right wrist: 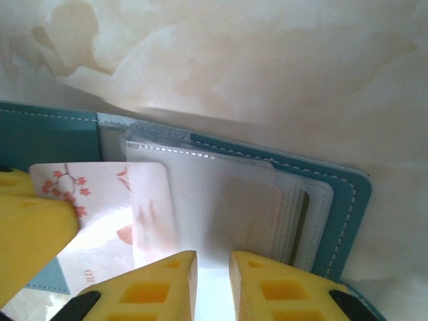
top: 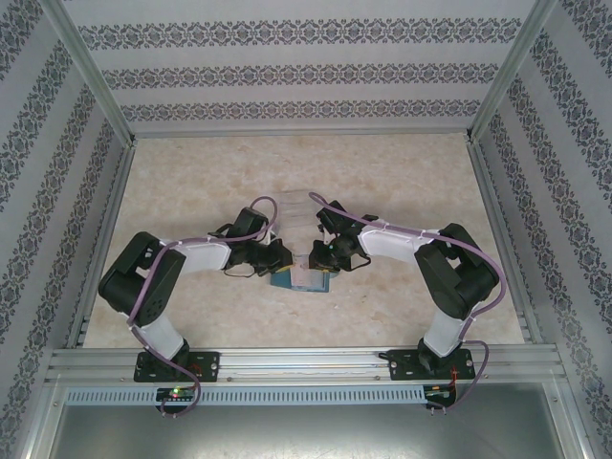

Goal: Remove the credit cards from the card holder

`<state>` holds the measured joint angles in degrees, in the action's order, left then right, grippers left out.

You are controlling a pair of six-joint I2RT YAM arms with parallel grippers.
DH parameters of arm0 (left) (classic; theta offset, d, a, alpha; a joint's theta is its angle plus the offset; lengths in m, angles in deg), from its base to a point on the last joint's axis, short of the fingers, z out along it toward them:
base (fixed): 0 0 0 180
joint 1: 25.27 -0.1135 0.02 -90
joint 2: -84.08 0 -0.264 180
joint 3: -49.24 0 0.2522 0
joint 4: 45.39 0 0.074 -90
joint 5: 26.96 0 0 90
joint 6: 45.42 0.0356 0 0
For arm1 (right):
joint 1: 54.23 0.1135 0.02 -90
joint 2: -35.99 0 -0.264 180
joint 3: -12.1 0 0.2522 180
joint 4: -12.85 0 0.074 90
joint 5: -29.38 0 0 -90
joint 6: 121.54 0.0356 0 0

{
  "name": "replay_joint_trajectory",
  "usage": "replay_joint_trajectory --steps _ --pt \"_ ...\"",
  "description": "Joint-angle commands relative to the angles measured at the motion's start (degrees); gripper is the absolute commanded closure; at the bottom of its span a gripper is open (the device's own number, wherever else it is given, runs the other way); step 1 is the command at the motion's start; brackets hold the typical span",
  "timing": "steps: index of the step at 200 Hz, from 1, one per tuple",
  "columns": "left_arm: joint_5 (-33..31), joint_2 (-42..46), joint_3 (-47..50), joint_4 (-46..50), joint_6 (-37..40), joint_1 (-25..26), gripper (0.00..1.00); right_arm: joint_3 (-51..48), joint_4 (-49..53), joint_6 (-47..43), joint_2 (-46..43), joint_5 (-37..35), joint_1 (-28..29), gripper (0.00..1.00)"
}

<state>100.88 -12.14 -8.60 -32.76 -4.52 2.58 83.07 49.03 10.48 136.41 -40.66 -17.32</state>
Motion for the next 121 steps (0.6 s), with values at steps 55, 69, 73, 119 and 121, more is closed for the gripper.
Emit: replay_joint_trajectory --steps 55,69,73,119,121 --pt "-5.68 4.19 -5.8 19.3 11.99 -1.2 0.94 -0.04 3.76 -0.47 -1.86 -2.04 -0.06 0.77" --pt "-6.67 4.61 -7.27 22.02 13.99 -1.2 0.94 0.12 3.6 -0.49 -2.7 -1.72 -0.15 0.76" --pt "-7.0 4.79 -7.66 22.7 14.59 -1.21 0.94 0.18 3.52 -0.46 -2.89 -1.61 -0.2 0.76" --pt "-9.28 6.73 -11.09 27.32 19.4 -1.23 0.96 0.74 3.78 -0.62 -6.17 -0.98 -0.95 0.73" --pt "-9.28 6.75 -11.27 27.43 19.61 -1.2 0.97 0.76 3.78 -0.67 -6.37 -0.98 -0.96 0.73"
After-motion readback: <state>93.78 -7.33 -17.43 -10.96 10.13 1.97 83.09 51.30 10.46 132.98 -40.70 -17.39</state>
